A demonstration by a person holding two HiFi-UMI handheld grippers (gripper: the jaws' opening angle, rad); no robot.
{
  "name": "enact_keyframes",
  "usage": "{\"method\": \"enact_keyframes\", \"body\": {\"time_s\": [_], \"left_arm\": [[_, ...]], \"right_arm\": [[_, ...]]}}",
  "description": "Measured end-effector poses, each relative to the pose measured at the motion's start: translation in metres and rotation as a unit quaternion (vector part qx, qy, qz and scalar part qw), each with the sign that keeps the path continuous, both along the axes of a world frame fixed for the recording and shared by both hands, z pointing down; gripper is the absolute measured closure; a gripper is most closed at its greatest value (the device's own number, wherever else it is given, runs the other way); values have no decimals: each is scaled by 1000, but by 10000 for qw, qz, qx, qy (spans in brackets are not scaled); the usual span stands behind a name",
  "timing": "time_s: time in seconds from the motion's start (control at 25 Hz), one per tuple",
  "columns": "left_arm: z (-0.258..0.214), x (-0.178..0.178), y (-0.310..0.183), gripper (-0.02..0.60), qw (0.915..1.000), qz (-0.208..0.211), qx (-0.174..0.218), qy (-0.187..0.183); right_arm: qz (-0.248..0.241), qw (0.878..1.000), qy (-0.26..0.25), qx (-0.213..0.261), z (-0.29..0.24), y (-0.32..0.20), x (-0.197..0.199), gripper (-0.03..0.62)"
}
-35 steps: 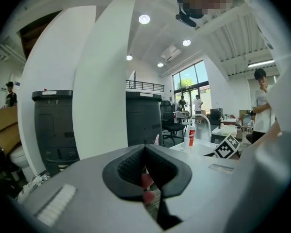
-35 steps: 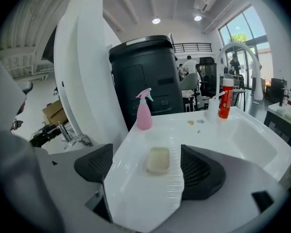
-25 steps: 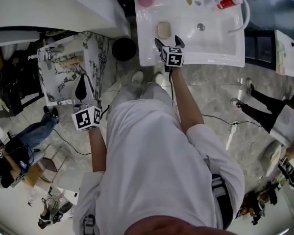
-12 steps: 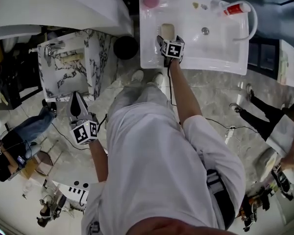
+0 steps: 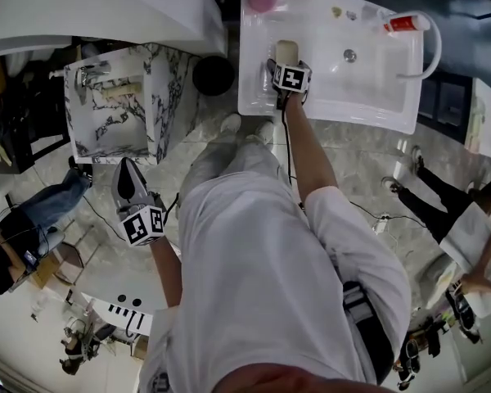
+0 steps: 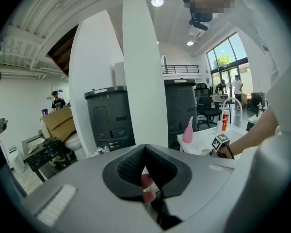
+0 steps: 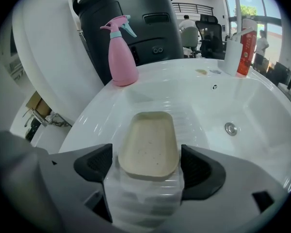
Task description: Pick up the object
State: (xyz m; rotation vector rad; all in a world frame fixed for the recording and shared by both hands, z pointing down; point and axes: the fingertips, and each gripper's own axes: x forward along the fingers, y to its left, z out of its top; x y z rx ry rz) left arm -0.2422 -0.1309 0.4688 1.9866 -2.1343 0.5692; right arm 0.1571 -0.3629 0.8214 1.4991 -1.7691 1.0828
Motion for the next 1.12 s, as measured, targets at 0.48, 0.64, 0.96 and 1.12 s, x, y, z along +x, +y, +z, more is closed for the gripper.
{"method": "enact_keyframes", "body": {"time_s": [0.48, 0.64, 0.96, 1.12], "left_arm": [[-1, -6, -1, 580, 10000, 9, 18, 7], [0, -7, -2, 580, 10000, 65, 11, 13], [5, 0, -13, 580, 9990, 389, 120, 160], [7, 13, -27, 581, 9968, 737, 178, 247]], "right_arm": [[24, 9996, 268, -2, 0, 1, 7, 220], [101, 9999, 114, -31, -3, 5, 5, 220], [279, 9986, -435, 119, -23, 20, -4, 221], [391, 9960, -757, 283, -44, 30, -6, 221]]}}
